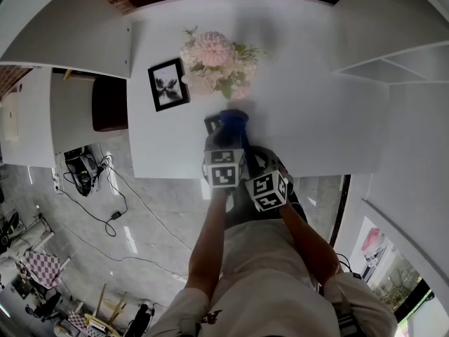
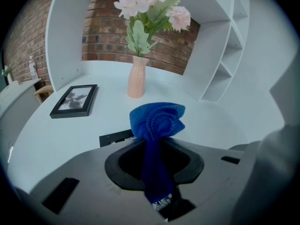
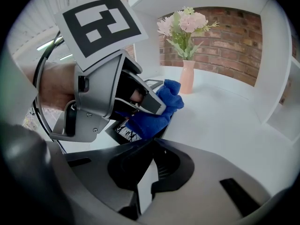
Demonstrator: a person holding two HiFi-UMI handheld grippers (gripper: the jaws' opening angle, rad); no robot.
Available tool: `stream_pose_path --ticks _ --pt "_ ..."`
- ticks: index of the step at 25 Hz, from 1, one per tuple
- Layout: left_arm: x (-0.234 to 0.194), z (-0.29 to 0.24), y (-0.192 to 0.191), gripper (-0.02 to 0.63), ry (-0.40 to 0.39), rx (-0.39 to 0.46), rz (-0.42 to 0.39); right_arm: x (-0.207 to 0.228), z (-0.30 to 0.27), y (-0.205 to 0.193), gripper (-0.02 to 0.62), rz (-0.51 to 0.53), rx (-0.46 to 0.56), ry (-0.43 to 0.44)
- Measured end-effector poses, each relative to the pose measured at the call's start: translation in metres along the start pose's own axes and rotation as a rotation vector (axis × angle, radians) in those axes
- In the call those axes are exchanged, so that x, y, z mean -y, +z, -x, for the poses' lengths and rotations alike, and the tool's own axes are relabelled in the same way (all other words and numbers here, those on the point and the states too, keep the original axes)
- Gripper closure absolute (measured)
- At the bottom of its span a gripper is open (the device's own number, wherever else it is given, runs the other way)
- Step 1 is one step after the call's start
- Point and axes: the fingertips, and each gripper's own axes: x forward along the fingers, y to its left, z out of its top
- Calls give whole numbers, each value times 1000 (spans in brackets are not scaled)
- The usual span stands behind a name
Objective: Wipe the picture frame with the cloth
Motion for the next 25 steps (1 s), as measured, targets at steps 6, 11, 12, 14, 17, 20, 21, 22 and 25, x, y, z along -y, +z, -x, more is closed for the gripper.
stream_pose_path --ticks 6,11,12,14,17,20,21,22,25 --pt "-7 0 -3 509 11 -10 7 1 0 0 595 0 0 -6" --pt "-13 2 -5 509 25 -14 8 0 -1 0 595 -9 1 -6" --pt "-14 3 -6 509 29 -18 7 1 -1 0 595 -12 1 -6" --pt "-17 4 -7 509 37 -21 3 1 -2 0 595 -14 2 -8" --pt "-21 8 -8 509 44 -26 6 1 -2 1 595 -10 3 -13" --pt "-25 12 -9 509 56 -25 8 0 -2 1 595 -7 5 -19" --pt "-27 13 -9 509 61 -23 8 0 -2 2 595 -6 5 -21" --pt "-28 14 -9 509 65 -21 10 0 -2 2 595 -5 5 -23" --pt "-32 18 -11 509 76 -21 24 0 -2 1 595 -3 4 -27"
